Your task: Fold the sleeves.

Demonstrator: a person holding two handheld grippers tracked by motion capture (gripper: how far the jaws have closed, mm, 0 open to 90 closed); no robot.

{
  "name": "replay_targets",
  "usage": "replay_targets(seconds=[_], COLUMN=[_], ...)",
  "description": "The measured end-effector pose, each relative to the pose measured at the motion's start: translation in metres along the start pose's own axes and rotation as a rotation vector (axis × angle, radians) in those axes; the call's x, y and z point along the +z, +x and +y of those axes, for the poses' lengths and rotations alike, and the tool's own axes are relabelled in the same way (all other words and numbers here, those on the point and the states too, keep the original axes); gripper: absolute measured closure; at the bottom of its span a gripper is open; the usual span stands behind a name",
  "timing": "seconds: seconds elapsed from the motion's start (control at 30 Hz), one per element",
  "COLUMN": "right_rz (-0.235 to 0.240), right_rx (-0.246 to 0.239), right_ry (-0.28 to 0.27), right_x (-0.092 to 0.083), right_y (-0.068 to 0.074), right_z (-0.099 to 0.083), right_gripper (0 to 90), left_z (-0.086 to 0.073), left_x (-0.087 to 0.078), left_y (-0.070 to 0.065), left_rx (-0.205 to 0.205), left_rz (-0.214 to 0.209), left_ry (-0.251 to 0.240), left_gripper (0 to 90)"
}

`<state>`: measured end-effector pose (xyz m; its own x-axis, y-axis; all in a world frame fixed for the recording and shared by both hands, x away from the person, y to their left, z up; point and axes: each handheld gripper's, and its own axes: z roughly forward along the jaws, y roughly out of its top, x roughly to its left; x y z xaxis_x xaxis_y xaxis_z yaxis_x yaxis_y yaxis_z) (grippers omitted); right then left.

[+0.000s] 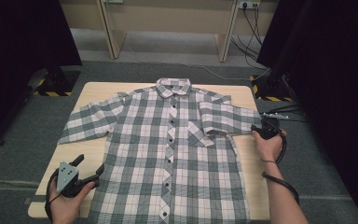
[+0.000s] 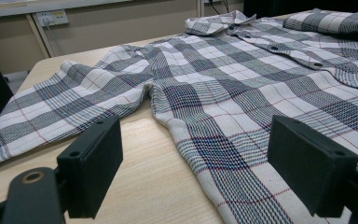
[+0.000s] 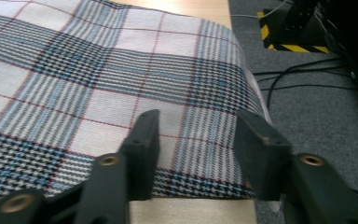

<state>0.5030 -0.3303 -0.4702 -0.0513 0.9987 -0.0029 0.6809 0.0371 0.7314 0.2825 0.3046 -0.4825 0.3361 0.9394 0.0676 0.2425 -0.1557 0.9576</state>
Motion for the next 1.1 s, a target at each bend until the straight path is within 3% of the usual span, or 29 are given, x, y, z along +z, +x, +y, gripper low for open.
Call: replay_targets(seconds=[0.17,0.33,0.4,0.6,0.77,1.1], right_rz=[0.020,0.050,0.062,0.073,0.068,0.113], right_rx=[-0.019,-0.014,0.009,0.052,0.059,0.040], right_ry=[-0.013,-0.015,-0.013,-0.019,-0.097,-0.265], right_x=[0.000,0.000,-0.001,-0.002,-0.014,-0.052], right_y=[0.003,0.002,0.002,0.000,0.000,0.014], right_z=[-0.001,-0.002,-0.002,-0.002,0.005,0.041], right_gripper=[69.9,85.1,88.6,90.0,90.0,90.0], left_z=[0.000,0.000,0.000,0.000,0.000,0.000], left_x=[0.000,0.000,0.000,-0.001,0.000,-0.001], left_y=[0.000,0.000,0.000,0.001,0.001,0.001], left_rx=[0.001,0.000,0.000,-0.005,-0.007,-0.007], left_rz=[0.000,-0.002,-0.003,-0.002,-0.002,-0.001], left_ry=[-0.001,-0.003,-0.004,-0.006,-0.004,-0.009], left_gripper=[17.7,17.7,17.7,17.7,17.6,17.6])
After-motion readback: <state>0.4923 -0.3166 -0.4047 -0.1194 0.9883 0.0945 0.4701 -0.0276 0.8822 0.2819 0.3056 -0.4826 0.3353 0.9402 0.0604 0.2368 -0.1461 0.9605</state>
